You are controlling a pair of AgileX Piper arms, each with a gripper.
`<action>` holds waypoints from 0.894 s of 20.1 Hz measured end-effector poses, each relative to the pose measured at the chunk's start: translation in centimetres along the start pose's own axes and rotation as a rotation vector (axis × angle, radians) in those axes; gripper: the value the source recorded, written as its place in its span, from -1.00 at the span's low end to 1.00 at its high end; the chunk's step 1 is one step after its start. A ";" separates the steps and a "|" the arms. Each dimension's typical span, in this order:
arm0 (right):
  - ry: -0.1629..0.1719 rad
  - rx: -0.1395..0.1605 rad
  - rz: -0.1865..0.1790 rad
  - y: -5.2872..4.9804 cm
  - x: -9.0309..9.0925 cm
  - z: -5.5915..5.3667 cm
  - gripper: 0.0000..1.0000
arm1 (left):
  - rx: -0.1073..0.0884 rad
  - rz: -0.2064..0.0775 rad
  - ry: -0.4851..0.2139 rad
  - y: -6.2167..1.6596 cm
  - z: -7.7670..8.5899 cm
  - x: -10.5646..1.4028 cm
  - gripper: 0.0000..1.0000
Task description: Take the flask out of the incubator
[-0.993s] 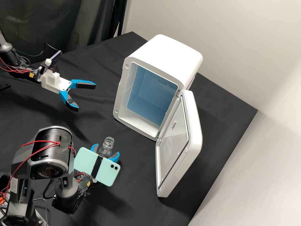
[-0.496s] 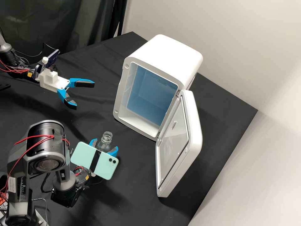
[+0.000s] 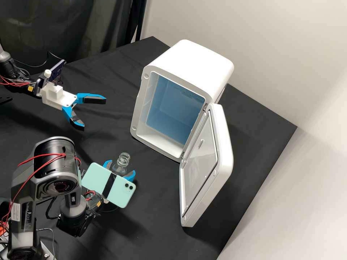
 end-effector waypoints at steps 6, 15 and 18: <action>0.003 0.000 -0.004 -0.1 0.2 -0.2 1.00 | -0.018 0.005 -0.001 0.19 0.0 -0.3 1.00; 0.005 0.000 -0.001 -0.1 0.3 -0.3 1.00 | -0.045 0.000 -0.020 0.19 0.1 -0.3 1.00; -0.001 0.003 0.005 -0.1 0.3 -0.2 1.00 | -0.045 0.007 -0.027 0.38 0.2 -0.3 1.00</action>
